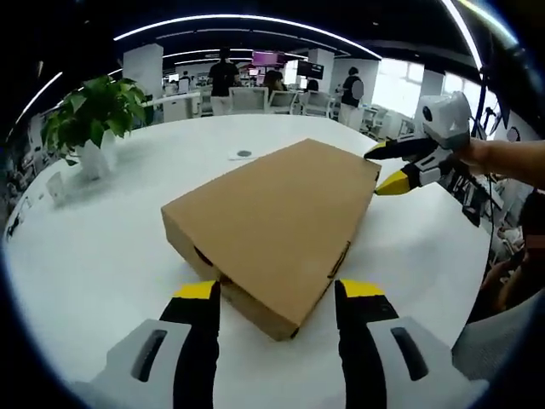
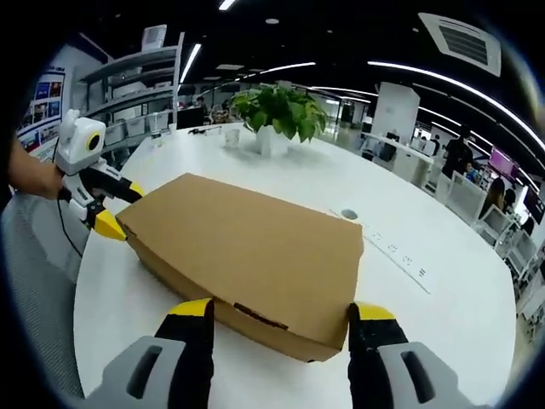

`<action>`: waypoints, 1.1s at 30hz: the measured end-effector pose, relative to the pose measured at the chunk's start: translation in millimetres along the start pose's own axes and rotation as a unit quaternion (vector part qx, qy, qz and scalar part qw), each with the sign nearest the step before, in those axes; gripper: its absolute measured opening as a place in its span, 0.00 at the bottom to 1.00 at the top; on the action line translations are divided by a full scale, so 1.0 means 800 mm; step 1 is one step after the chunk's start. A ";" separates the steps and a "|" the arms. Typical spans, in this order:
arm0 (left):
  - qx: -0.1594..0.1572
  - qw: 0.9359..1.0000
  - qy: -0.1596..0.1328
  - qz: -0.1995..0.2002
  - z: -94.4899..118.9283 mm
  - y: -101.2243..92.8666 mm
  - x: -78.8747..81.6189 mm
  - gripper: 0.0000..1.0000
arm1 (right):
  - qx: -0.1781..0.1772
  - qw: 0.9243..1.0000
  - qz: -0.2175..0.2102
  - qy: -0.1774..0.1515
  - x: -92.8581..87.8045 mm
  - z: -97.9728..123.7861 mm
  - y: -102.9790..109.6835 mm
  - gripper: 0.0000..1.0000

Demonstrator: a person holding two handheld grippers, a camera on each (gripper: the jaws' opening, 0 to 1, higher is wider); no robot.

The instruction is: Operate the shoe box by opening the lid, removing the specified soft item, and placing it in the target area until the item is outside and the box remains undamaged.

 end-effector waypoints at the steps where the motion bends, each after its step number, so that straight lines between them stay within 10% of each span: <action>1: 0.001 1.000 0.000 0.000 -0.001 0.000 0.000 0.56 | -0.001 1.000 0.002 0.001 0.000 0.000 -0.001 0.61; 33: -0.014 1.000 0.005 -0.011 -0.002 0.012 0.001 0.53 | -0.010 0.999 -0.040 -0.002 -0.009 -0.004 0.014 0.66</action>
Point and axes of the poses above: the point that each gripper's makers call its tool centre point, and the gripper's own axes: z roughly backward along the fingers, y roughly to its left, x roughly out of its top, the point moved 10 cm from there along z, roughly backward along the fingers, and after that the axes turned 12 degrees about y, right-handed, at the moved point
